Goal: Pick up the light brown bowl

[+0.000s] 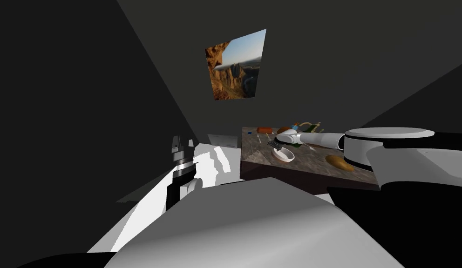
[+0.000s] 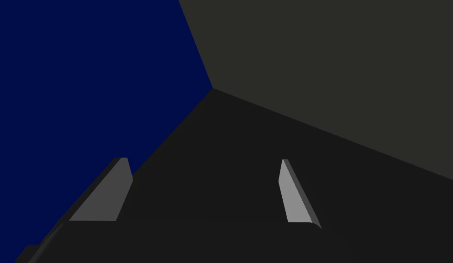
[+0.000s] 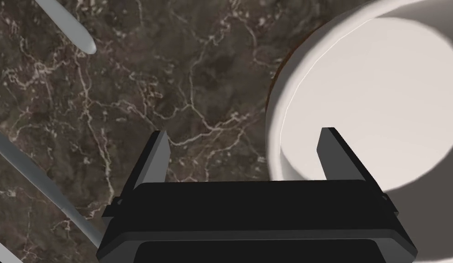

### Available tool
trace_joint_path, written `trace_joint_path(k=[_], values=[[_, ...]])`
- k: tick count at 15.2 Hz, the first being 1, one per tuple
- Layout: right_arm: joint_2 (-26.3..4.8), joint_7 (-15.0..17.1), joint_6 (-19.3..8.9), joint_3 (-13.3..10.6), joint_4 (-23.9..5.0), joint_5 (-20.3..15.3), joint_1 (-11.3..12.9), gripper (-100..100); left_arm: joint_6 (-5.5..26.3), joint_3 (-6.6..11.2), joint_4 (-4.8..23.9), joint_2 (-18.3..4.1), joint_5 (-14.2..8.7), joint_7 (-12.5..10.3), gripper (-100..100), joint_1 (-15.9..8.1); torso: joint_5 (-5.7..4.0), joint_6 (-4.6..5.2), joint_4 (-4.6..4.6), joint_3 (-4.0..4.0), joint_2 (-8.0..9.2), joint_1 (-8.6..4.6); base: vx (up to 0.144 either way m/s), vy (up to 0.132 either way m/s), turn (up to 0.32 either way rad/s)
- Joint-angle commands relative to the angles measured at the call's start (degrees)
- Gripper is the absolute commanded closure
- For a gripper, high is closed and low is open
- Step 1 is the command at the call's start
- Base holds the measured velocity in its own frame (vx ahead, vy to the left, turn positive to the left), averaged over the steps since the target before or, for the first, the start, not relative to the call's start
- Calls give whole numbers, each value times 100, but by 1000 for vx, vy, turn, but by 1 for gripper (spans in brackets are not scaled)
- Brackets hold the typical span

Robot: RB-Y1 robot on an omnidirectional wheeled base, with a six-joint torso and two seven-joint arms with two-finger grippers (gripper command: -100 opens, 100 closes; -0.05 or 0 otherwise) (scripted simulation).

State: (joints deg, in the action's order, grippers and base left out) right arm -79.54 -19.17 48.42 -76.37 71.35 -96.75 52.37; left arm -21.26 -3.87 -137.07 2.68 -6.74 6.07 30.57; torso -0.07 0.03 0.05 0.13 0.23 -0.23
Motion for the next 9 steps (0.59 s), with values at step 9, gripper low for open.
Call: trace_joint_path(k=[9], values=[[-195,-3,95,-12,294,13,106,100,0,0,0,1,0,0,0,2,7,4,0,-15,-34,32,18,18,-77]])
